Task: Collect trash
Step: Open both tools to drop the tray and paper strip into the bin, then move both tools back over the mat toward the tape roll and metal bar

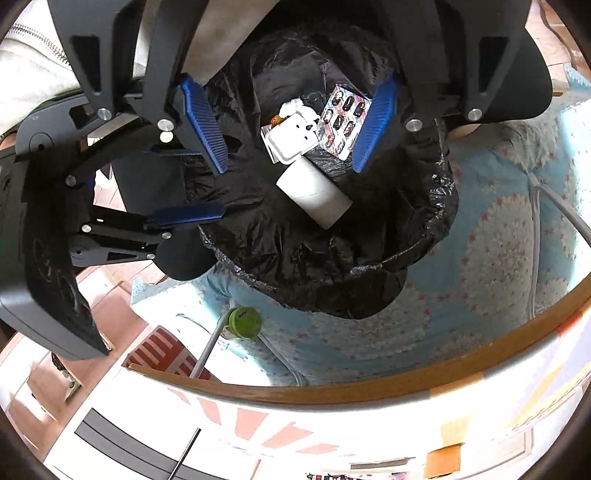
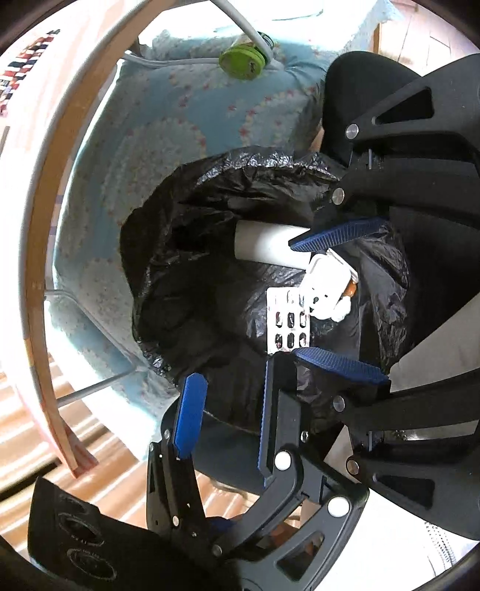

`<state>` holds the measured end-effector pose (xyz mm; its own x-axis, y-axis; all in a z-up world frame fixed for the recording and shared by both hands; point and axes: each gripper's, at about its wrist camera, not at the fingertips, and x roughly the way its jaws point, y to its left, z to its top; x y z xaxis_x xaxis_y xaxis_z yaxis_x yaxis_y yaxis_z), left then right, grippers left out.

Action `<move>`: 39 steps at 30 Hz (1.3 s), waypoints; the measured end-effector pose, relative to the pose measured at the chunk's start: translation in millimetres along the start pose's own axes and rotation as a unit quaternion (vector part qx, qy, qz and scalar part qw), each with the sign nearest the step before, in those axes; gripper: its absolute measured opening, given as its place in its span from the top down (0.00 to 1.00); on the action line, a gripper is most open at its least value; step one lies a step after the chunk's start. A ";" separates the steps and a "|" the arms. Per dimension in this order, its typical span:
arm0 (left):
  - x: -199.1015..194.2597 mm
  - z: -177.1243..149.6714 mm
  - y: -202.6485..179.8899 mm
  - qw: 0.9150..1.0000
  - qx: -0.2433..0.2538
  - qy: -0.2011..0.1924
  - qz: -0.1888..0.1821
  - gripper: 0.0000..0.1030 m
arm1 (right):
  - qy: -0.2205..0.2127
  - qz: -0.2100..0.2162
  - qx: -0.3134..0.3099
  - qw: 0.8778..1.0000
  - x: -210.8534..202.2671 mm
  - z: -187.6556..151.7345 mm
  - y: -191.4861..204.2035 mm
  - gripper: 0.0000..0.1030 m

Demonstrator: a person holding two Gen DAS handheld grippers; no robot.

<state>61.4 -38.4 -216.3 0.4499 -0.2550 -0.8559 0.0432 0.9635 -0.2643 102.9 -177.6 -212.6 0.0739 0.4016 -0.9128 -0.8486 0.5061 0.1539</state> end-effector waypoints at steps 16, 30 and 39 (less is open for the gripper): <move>-59.9 31.8 8.8 0.996 0.028 -0.073 0.051 0.26 | -0.053 -0.021 -0.002 0.998 -34.6 24.2 -16.5 0.45; -118.2 115.5 40.1 0.977 0.061 -0.164 0.118 0.22 | -0.149 -0.061 -0.020 0.987 -97.2 108.9 -42.2 0.42; -112.8 164.5 79.0 0.972 0.044 -0.182 0.143 0.22 | -0.179 -0.066 0.049 0.980 -101.8 175.4 -90.3 0.41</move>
<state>160.8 80.0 -67.6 0.7392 0.0543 -0.6712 -0.0614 0.9980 0.0131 263.9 -130.4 -67.2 0.3737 0.5607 -0.7389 -0.7665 0.6353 0.0944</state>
